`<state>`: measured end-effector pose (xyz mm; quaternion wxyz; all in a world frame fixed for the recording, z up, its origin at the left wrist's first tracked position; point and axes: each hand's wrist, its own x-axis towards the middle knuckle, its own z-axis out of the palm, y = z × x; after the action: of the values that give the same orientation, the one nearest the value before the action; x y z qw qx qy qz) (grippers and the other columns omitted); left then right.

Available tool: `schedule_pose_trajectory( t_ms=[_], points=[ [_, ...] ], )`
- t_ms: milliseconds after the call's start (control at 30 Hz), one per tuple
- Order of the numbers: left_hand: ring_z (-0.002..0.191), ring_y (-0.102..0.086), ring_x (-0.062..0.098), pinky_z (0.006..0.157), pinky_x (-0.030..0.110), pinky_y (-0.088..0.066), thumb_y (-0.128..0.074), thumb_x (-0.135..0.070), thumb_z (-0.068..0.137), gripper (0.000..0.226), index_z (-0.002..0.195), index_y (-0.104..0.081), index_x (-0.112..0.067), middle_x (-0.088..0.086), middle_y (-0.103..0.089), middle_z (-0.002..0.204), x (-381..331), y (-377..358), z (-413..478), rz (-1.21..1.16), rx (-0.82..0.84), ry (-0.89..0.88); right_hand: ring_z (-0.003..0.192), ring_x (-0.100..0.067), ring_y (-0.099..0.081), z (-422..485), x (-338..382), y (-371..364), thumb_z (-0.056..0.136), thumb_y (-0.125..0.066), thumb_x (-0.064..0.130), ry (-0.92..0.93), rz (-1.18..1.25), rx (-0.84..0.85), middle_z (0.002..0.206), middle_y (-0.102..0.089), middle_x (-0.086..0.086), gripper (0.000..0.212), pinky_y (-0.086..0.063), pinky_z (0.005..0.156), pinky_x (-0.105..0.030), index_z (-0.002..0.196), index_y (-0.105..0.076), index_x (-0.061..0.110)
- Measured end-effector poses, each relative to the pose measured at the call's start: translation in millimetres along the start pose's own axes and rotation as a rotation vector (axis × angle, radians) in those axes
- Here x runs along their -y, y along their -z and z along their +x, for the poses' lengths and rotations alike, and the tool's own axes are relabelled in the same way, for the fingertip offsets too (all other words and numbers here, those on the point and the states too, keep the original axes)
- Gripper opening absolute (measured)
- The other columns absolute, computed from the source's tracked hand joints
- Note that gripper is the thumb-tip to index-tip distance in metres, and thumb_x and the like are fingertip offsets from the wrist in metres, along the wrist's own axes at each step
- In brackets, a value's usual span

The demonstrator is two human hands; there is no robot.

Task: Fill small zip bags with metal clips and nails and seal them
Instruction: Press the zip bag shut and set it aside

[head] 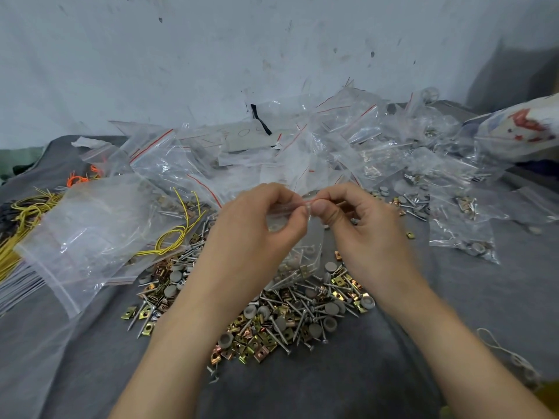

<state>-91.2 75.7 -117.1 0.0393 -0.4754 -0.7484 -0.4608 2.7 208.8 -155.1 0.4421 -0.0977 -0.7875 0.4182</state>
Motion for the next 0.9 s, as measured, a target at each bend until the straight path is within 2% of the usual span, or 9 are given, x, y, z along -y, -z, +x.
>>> schedule_pose_trajectory(
  t_ms=[167,267,567,733,900],
  points=[
    [0.085,-0.062,-0.013,0.073,0.002,-0.04,-0.069,-0.028,0.088,0.004,0.085,-0.068,-0.031,-0.022,-0.069,0.082,-1.5,2.9,-0.1,-0.012,0.031,0.007,0.08,0.003,-0.063,-0.5,4.0,0.7,0.093,-0.068,0.028,0.003,-0.058,0.002,0.086,-0.068,0.024,0.015,-0.042,0.068,-0.007,0.085,-0.064,0.039],
    [0.08,-0.061,-0.015,0.07,0.001,-0.038,-0.07,-0.025,0.088,0.006,0.085,-0.07,-0.029,-0.024,-0.069,0.078,-0.9,4.3,-0.9,-0.019,0.042,0.02,0.081,0.001,-0.063,-1.6,3.7,0.7,0.093,-0.069,0.024,-0.004,-0.094,-0.013,0.088,-0.068,0.023,0.013,-0.043,0.069,-0.01,0.087,-0.066,0.035],
    [0.086,-0.063,-0.011,0.074,0.0,-0.037,-0.069,-0.03,0.088,0.005,0.084,-0.071,-0.031,-0.026,-0.07,0.084,9.8,15.5,-1.9,-0.034,0.046,0.066,0.077,0.002,-0.061,2.0,0.5,8.0,0.093,-0.069,0.015,-0.05,-0.165,-0.117,0.086,-0.067,0.026,0.028,-0.04,0.065,-0.007,0.082,-0.063,0.039],
    [0.087,-0.063,-0.004,0.079,0.006,-0.041,-0.068,-0.036,0.086,0.005,0.083,-0.071,-0.033,-0.022,-0.07,0.083,17.5,20.6,-2.2,-0.014,0.035,0.08,0.073,0.0,-0.059,4.0,-0.3,13.1,0.093,-0.068,0.015,-0.06,-0.19,-0.143,0.087,-0.066,0.028,0.026,-0.043,0.064,-0.012,0.082,-0.063,0.038],
    [0.083,-0.063,-0.005,0.077,0.002,-0.04,-0.069,-0.033,0.087,0.006,0.082,-0.071,-0.033,-0.021,-0.07,0.082,20.4,24.4,-2.6,-0.029,0.024,0.079,0.07,0.012,-0.06,3.8,-2.5,15.1,0.094,-0.068,0.014,-0.058,-0.158,-0.169,0.077,-0.067,0.02,0.02,-0.041,0.063,-0.004,0.083,-0.066,0.03]
  ],
)
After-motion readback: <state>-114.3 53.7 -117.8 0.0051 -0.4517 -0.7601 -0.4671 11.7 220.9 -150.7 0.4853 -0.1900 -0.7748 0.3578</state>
